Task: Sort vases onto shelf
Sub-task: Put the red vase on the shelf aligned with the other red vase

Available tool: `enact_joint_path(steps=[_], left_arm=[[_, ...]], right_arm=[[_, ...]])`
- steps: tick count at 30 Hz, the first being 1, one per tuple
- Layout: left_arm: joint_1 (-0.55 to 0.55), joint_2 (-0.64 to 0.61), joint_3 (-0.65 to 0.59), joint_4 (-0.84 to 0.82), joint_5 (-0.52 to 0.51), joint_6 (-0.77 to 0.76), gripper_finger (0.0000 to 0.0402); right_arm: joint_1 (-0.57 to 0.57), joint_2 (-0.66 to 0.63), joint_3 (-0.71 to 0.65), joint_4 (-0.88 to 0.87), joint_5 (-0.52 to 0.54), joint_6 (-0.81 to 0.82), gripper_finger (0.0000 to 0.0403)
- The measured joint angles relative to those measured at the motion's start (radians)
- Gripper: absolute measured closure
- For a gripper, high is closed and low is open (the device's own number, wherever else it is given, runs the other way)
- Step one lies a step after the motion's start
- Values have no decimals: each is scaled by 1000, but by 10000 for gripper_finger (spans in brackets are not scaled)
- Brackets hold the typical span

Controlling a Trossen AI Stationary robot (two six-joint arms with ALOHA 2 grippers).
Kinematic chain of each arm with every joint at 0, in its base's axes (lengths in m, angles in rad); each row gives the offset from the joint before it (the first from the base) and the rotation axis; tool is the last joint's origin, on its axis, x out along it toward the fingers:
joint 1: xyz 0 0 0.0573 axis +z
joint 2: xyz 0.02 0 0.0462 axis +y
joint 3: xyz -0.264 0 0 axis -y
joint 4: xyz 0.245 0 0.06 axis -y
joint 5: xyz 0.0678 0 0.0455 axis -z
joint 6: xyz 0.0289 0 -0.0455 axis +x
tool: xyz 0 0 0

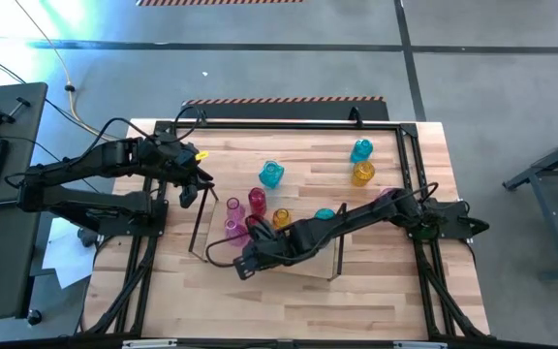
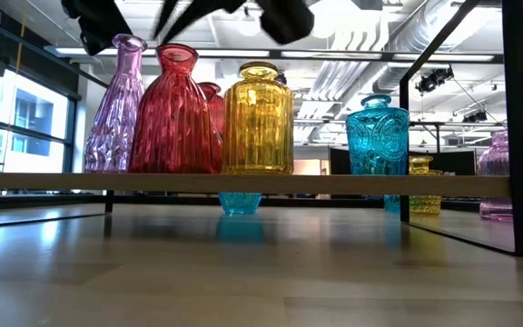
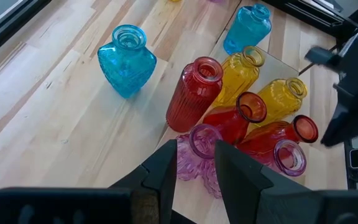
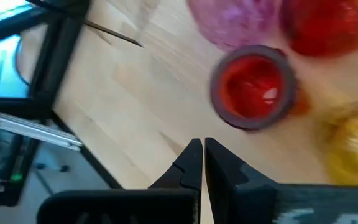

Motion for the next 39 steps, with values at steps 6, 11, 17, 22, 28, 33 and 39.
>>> enact_joint_path(steps=[6, 11, 17, 22, 28, 33, 39], left_arm=[[0, 0, 0, 0, 0, 1, 303], [0, 0, 0, 0, 0, 1, 303], [0, 0, 0, 0, 0, 1, 303], [0, 0, 0, 0, 0, 0, 303], [0, 0, 0, 0, 0, 0, 303], [0, 0, 0, 0, 0, 0, 303], [0, 0, 0, 0, -1, -7, 303]], right_arm=[[0, 0, -12, 10, -6, 10, 403], [-6, 0, -12, -8, -5, -5, 403], [-27, 0, -12, -30, 4, -34, 403], [-37, 0, -12, -49, -12, -52, 403], [-35, 0, -12, -83, -25, -53, 403], [-35, 0, -12, -105, -25, -55, 403], [-41, 0, -12, -96, -25, -60, 403]])
